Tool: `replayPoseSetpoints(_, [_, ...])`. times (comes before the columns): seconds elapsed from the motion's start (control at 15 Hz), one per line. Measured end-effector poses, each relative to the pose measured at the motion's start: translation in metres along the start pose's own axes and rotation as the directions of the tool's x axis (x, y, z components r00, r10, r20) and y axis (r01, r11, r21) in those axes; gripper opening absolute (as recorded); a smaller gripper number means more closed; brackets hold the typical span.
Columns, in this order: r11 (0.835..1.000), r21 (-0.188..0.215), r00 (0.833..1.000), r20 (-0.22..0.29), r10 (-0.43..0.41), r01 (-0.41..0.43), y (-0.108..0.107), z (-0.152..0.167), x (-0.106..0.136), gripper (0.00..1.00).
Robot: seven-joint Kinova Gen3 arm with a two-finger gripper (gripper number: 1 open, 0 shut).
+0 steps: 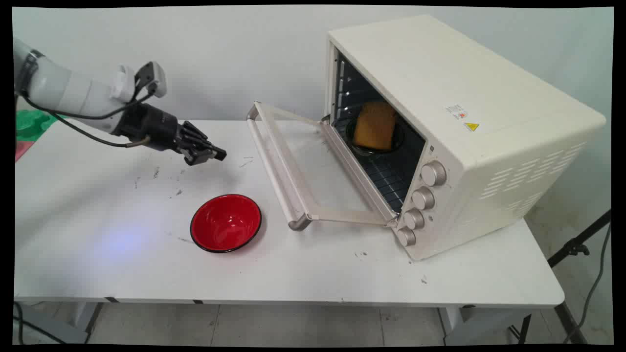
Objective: Close the oven
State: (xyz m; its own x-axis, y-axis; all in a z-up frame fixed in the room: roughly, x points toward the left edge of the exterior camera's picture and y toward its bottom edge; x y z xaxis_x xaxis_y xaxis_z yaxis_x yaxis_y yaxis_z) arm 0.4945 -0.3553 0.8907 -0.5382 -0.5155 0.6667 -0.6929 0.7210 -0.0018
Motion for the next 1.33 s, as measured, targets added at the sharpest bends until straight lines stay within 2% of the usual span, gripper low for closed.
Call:
replayPoseSetpoints(0.67, [0.999, 0.014, 0.999, 0.014, -0.052, 0.052, 0.007, 0.056, 0.012, 0.00])
replayPoseSetpoints(1.33, [1.000, -0.008, 1.000, 0.020, -0.008, 0.008, 0.011, 0.108, 0.031, 0.00])
